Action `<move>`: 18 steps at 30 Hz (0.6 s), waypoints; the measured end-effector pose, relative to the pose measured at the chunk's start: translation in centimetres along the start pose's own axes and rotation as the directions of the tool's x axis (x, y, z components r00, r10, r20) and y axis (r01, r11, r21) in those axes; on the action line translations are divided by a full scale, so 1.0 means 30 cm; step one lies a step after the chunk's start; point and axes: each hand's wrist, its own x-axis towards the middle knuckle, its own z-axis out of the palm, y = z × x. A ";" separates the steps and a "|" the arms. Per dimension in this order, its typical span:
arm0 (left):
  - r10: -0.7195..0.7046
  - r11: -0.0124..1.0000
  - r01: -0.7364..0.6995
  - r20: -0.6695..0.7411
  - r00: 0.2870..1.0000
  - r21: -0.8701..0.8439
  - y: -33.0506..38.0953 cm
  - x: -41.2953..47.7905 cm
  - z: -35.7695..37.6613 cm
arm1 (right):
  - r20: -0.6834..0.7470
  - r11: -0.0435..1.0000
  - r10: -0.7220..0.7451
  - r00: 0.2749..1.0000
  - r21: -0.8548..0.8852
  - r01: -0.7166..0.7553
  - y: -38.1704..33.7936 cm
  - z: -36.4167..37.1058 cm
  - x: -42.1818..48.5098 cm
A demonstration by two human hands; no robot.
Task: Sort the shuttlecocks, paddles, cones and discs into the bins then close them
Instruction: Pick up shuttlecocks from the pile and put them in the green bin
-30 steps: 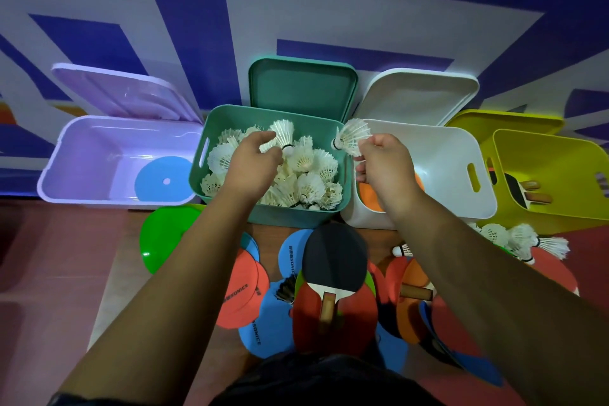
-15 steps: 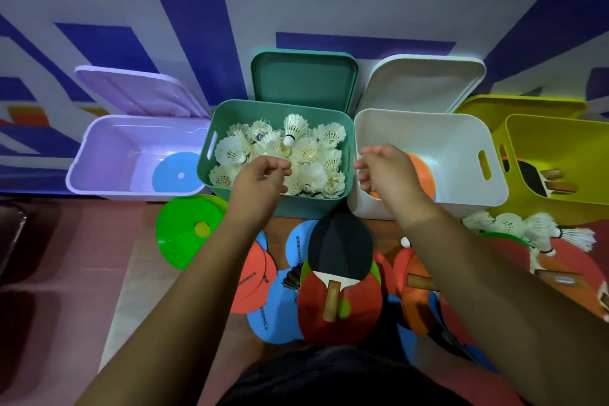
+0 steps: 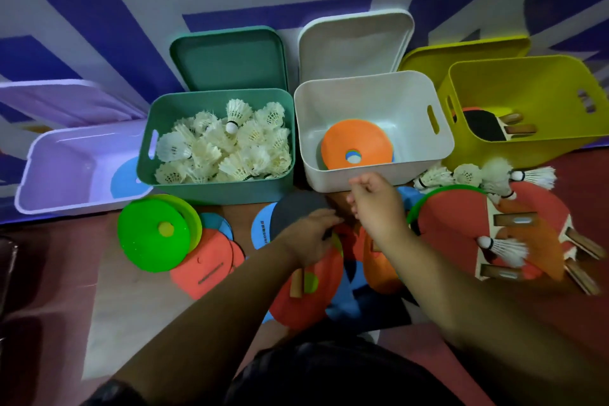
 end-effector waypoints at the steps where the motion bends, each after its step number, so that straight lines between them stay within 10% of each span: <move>1: -0.006 0.997 0.006 0.006 1.000 0.072 -0.002 0.016 0.013 | 0.003 1.000 0.013 1.000 -0.017 -0.013 0.023 -0.010 0.005; 8: -0.008 0.781 0.038 -0.050 0.999 0.623 0.030 0.031 0.011 | 0.143 0.945 -0.040 0.989 -0.317 0.084 0.123 -0.050 0.030; 18: -0.049 0.804 0.144 -0.176 0.983 0.577 -0.008 -0.048 -0.016 | 0.239 0.811 -0.080 0.968 -0.548 0.202 0.111 0.006 0.093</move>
